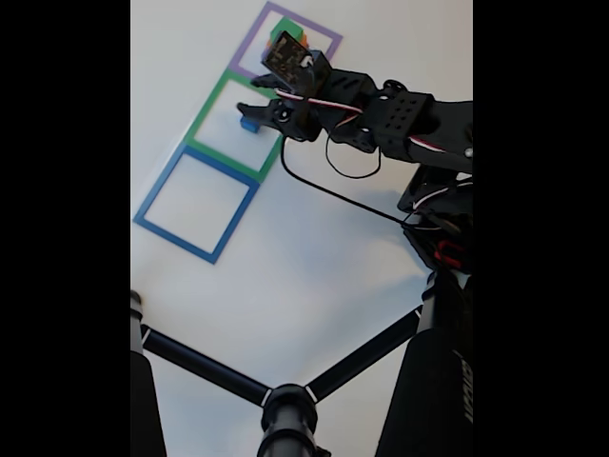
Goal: Tower of hanoi
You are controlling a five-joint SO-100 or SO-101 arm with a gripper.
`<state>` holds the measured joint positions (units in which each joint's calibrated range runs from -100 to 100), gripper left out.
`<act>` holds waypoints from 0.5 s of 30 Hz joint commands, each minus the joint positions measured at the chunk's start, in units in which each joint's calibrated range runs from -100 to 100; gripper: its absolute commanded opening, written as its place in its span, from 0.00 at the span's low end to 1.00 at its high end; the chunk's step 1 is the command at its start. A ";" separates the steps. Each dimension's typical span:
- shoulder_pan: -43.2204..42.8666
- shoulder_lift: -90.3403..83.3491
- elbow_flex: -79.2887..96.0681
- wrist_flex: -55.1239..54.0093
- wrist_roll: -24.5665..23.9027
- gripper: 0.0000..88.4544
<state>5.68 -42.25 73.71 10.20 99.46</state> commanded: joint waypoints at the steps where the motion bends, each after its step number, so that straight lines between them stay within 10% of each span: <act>1: 2.19 -13.34 -9.07 22.27 0.54 0.00; 15: 9.28 -13.90 -53.34 69.80 0.54 0.00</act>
<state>12.46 -56.52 30.68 73.24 100.00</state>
